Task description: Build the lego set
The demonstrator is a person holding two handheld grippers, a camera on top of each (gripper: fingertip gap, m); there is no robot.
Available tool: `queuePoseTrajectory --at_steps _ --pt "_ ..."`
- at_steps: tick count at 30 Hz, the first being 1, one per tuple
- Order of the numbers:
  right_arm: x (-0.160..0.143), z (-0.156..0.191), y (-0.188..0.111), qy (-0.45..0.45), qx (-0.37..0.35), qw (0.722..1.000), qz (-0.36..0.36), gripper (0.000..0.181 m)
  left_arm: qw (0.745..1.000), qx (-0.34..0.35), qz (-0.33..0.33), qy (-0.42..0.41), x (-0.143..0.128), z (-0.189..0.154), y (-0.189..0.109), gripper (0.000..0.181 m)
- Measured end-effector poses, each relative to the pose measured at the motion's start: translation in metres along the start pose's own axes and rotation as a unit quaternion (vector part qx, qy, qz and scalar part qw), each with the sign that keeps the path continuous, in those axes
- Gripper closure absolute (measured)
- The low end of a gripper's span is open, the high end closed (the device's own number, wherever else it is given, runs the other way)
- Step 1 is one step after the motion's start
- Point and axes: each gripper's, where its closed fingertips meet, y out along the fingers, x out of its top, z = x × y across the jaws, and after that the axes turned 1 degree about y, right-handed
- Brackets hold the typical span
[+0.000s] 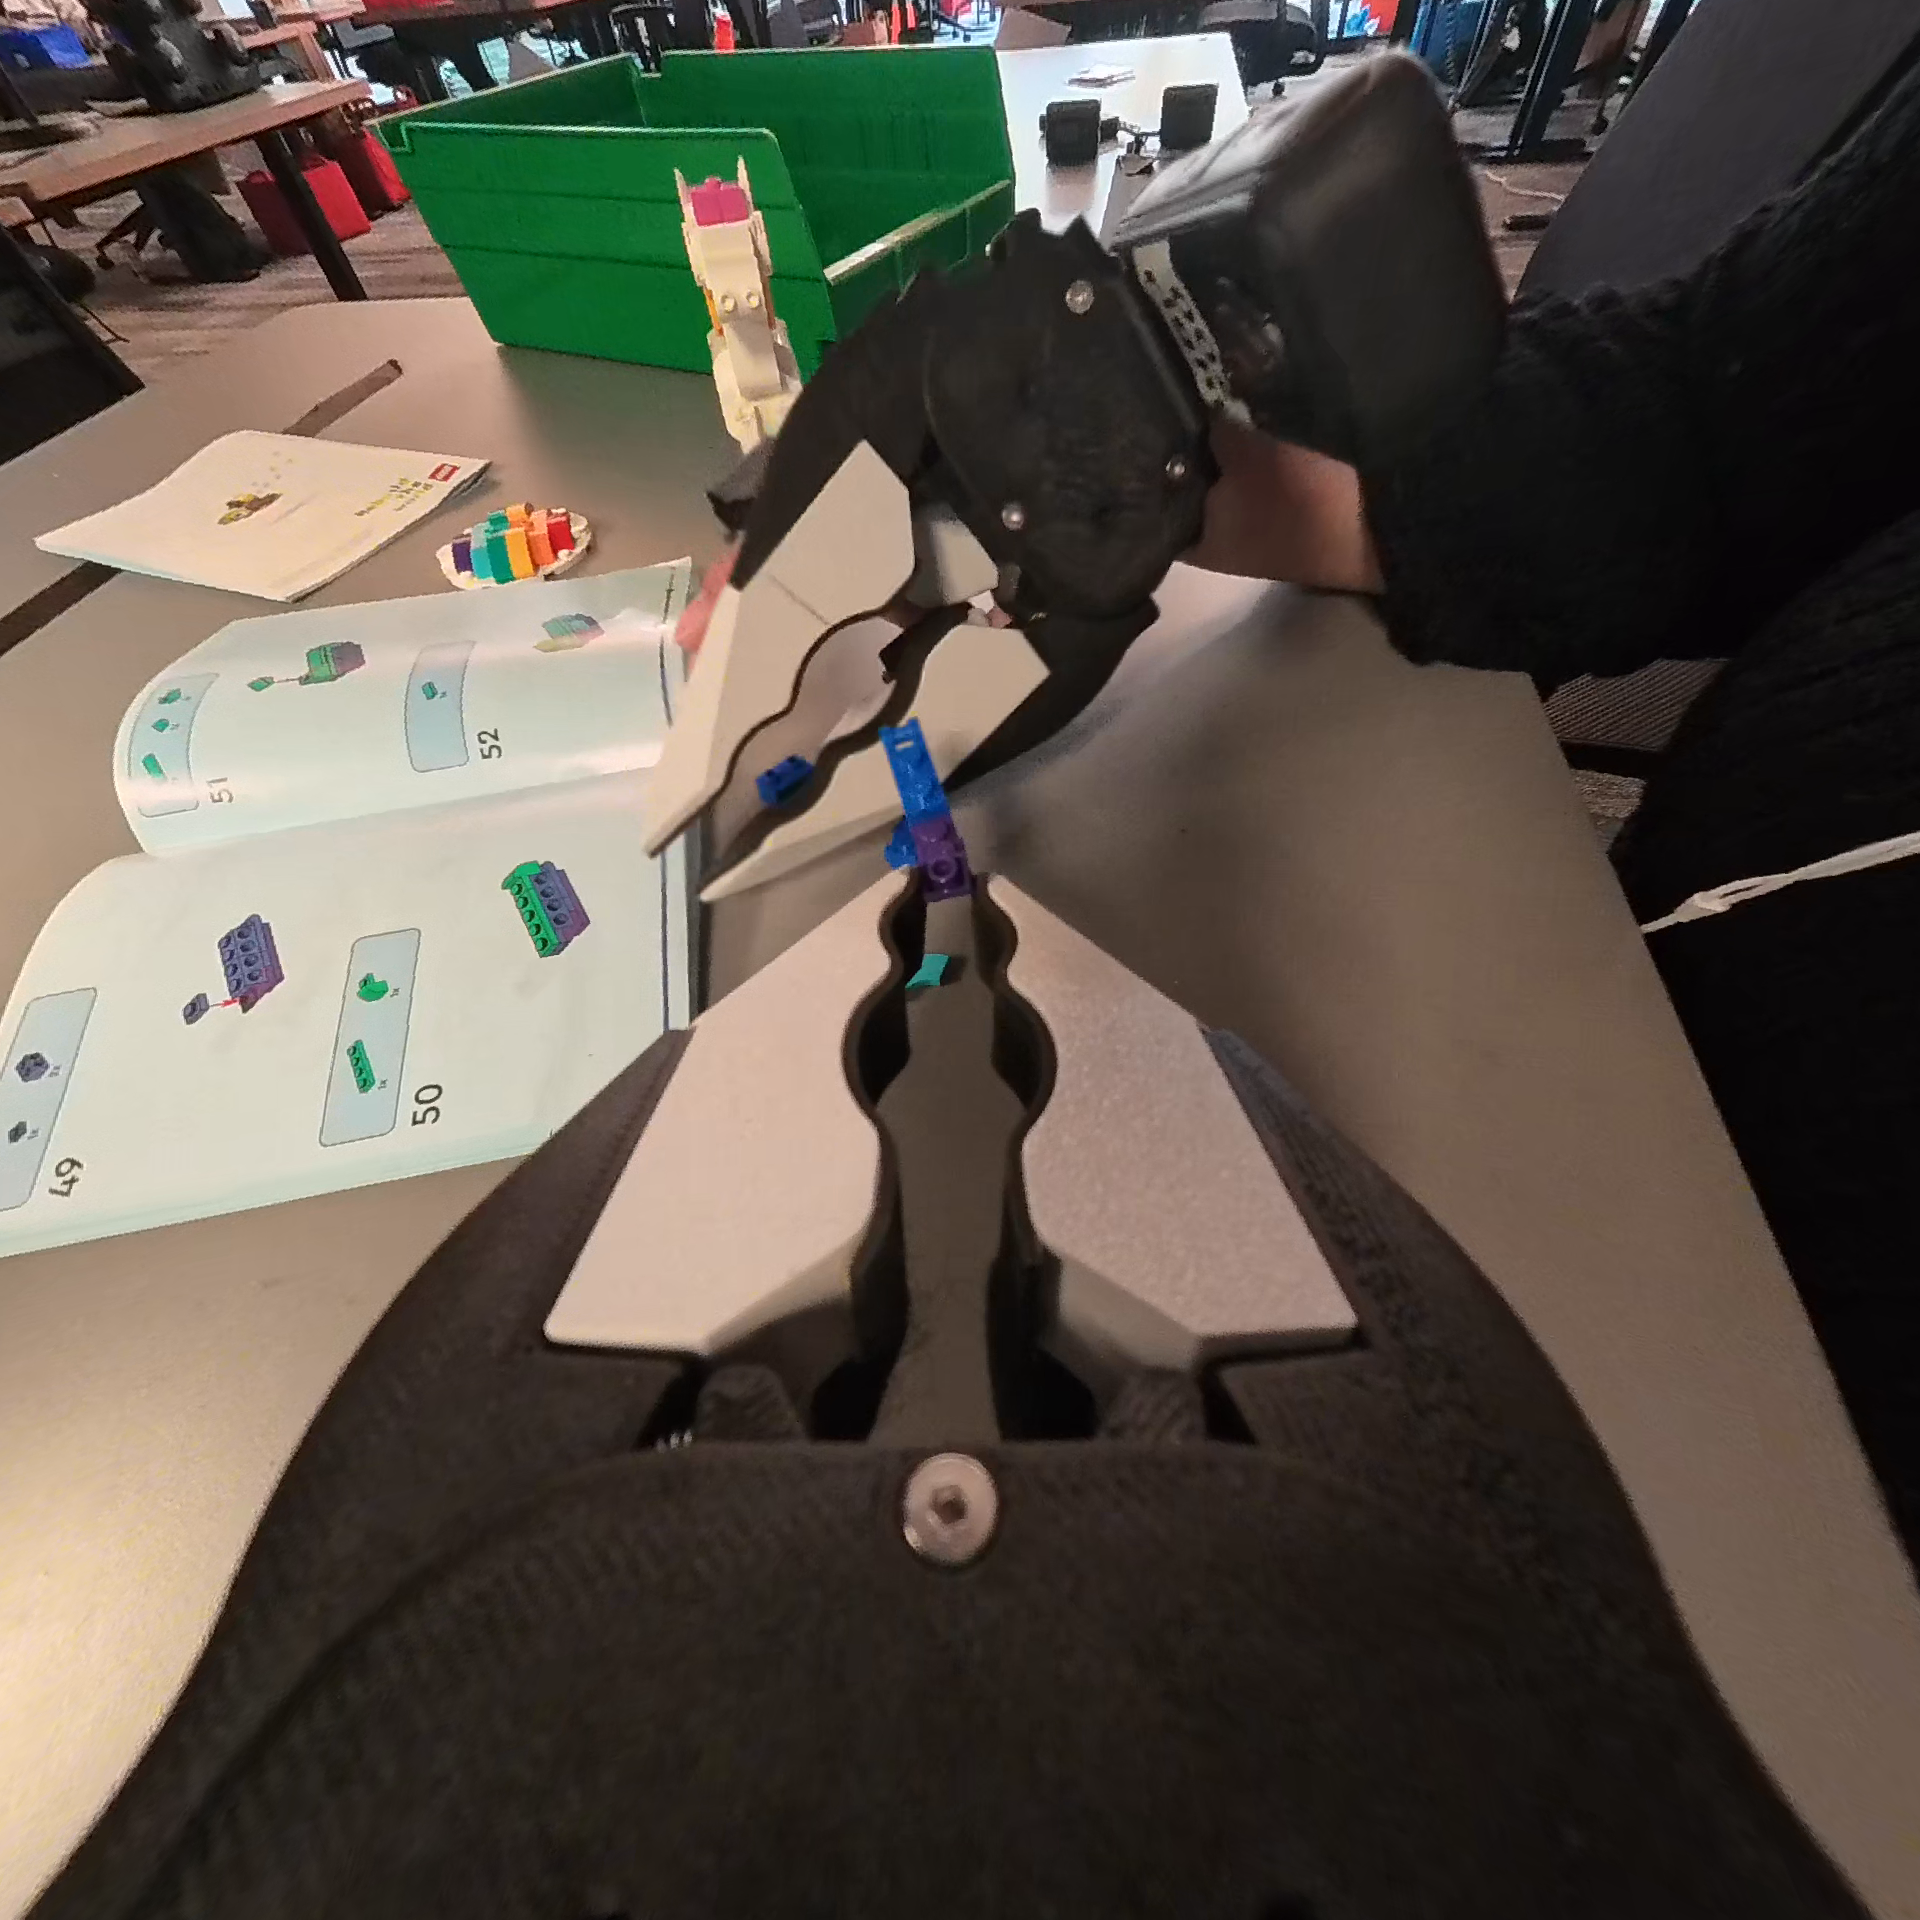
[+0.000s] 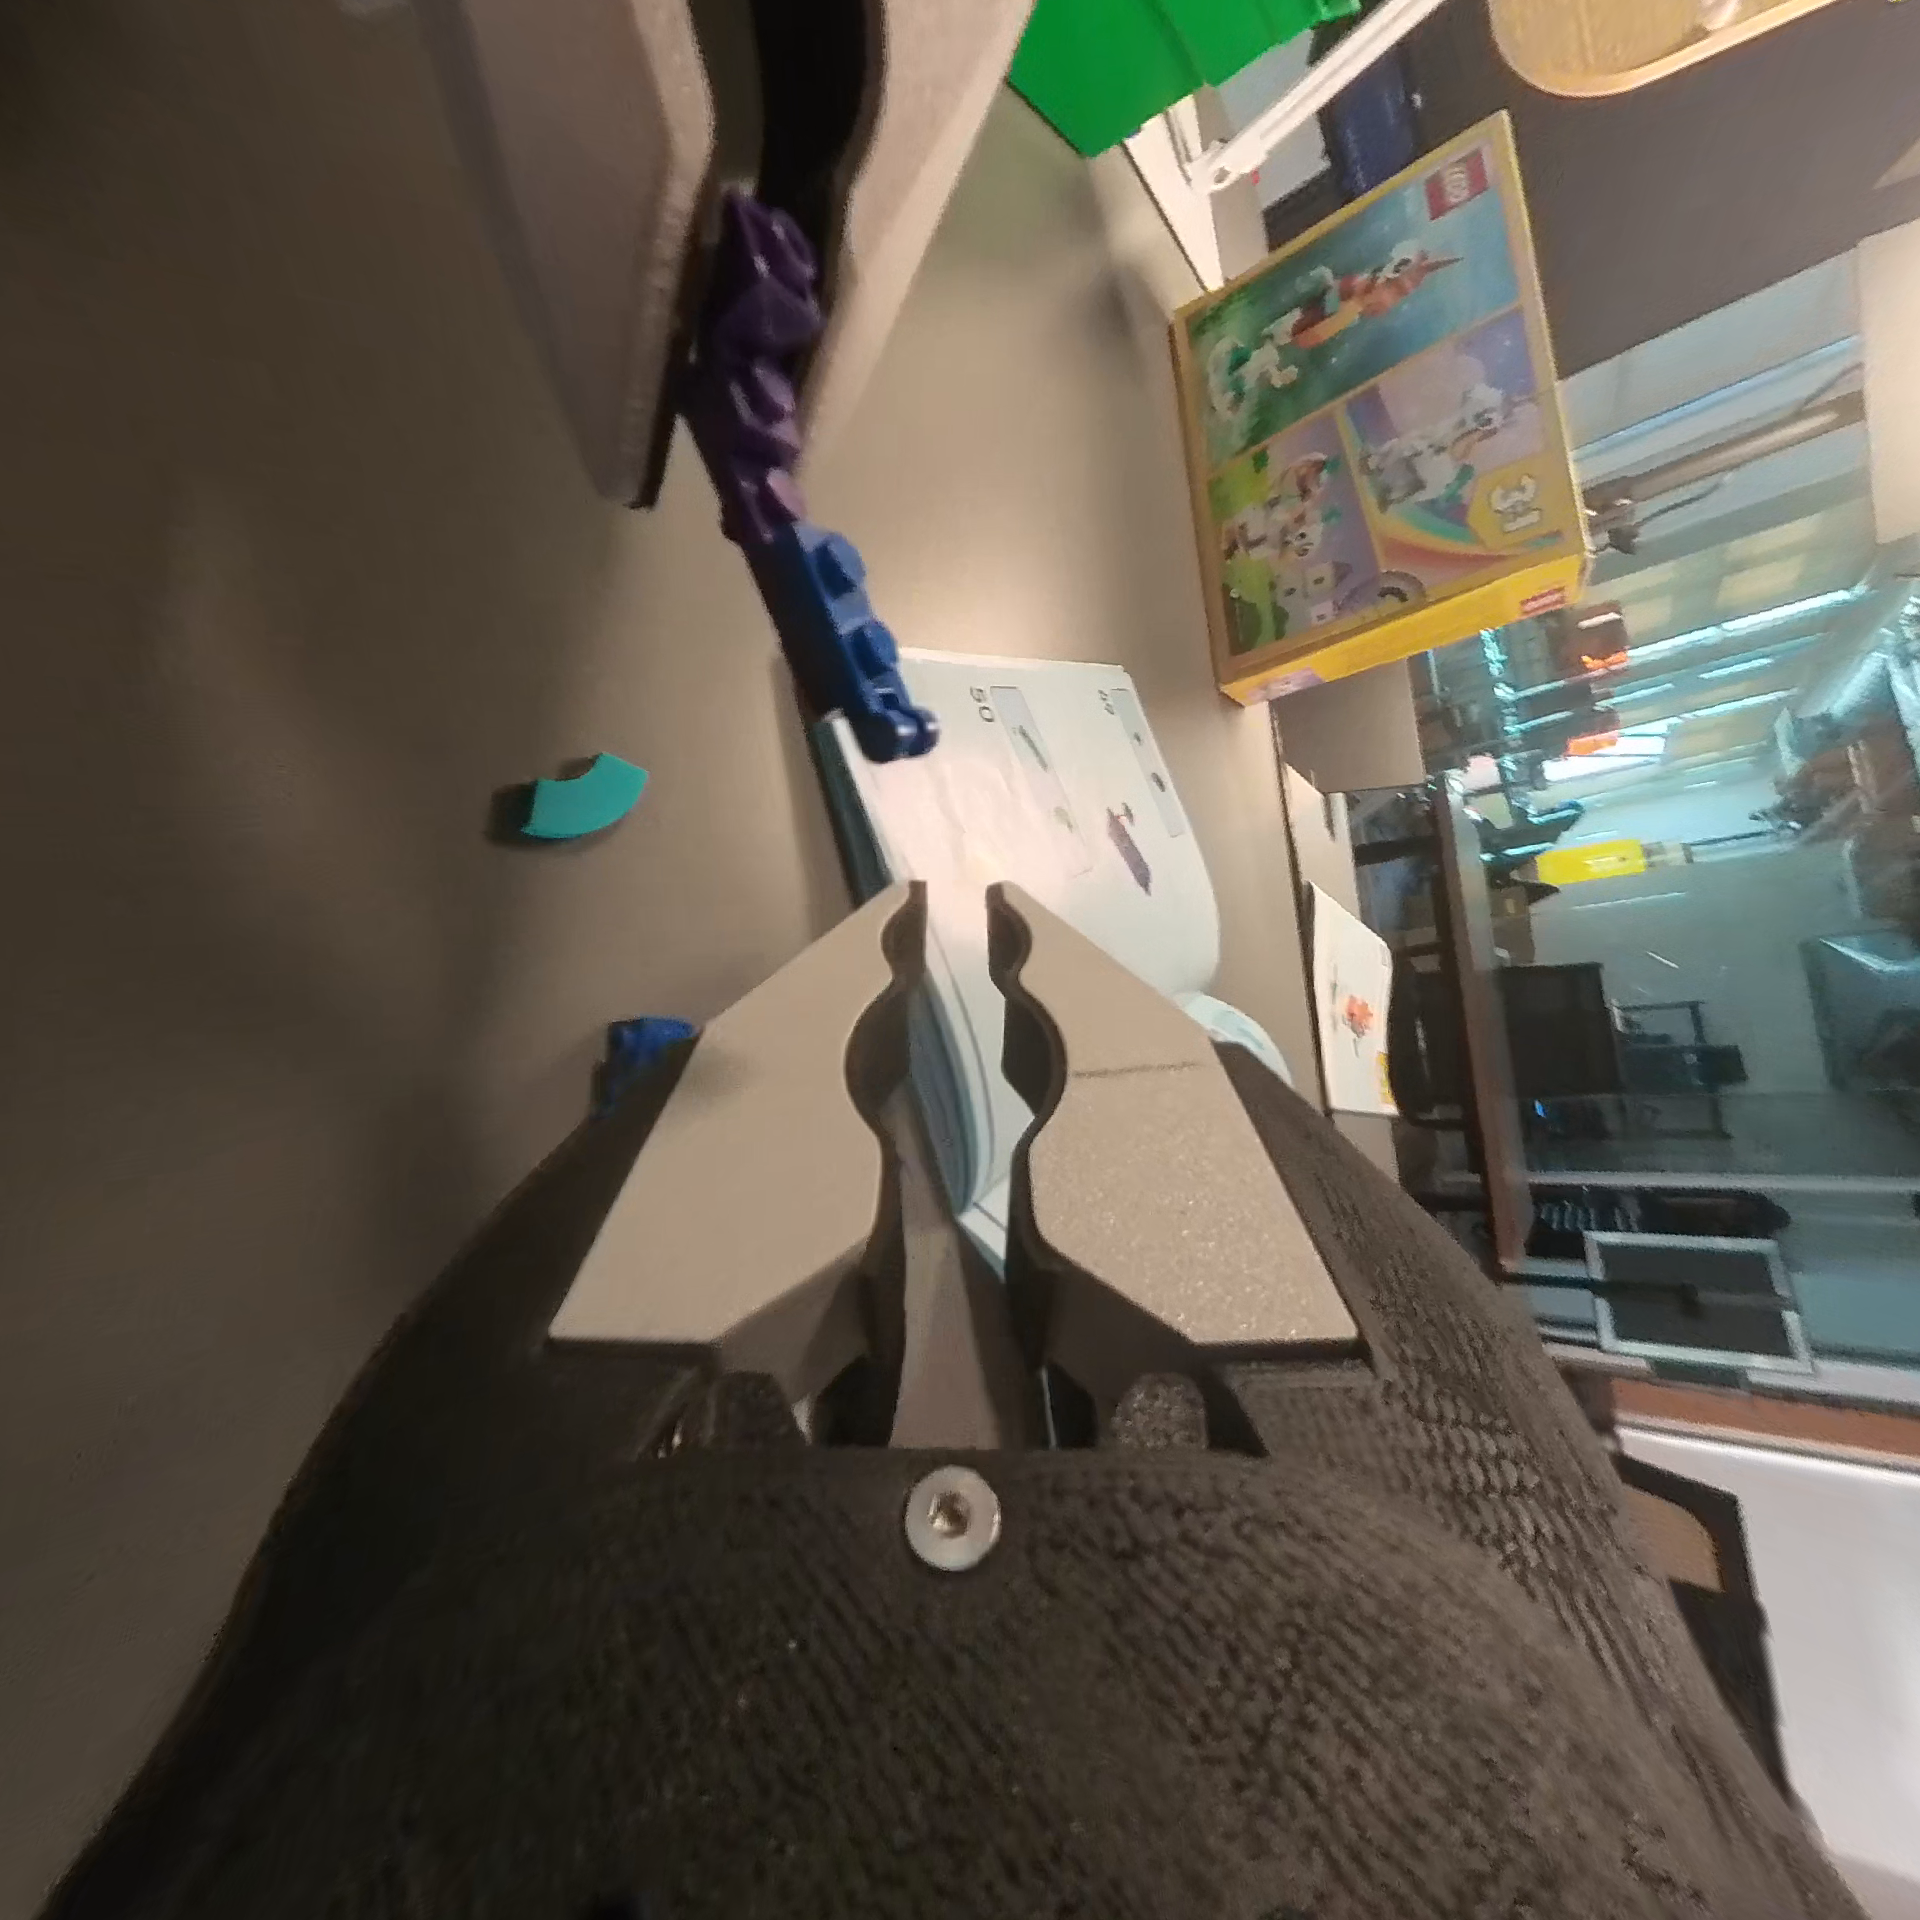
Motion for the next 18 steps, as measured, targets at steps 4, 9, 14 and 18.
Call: queuePoseTrajectory --at_steps 4,9,14,18 --pt "0.004 0.003 0.0 0.002 0.008 1.0 -0.01 0.17 1.0 -0.001 0.0 -0.001 0.0 0.0 0.0 0.173" --pt "0.002 0.009 0.005 -0.014 0.017 1.0 0.001 0.169 1.0 -0.002 -0.001 -0.002 0.0 -0.001 0.0 0.173" --pt "0.001 0.006 0.008 -0.028 -0.002 1.0 0.01 0.173 1.0 -0.002 0.0 -0.001 0.0 -0.001 0.0 0.173" --pt "0.003 -0.002 0.004 -0.019 -0.019 1.0 0.004 0.18 1.0 -0.002 0.0 -0.001 0.0 -0.001 0.0 0.173"
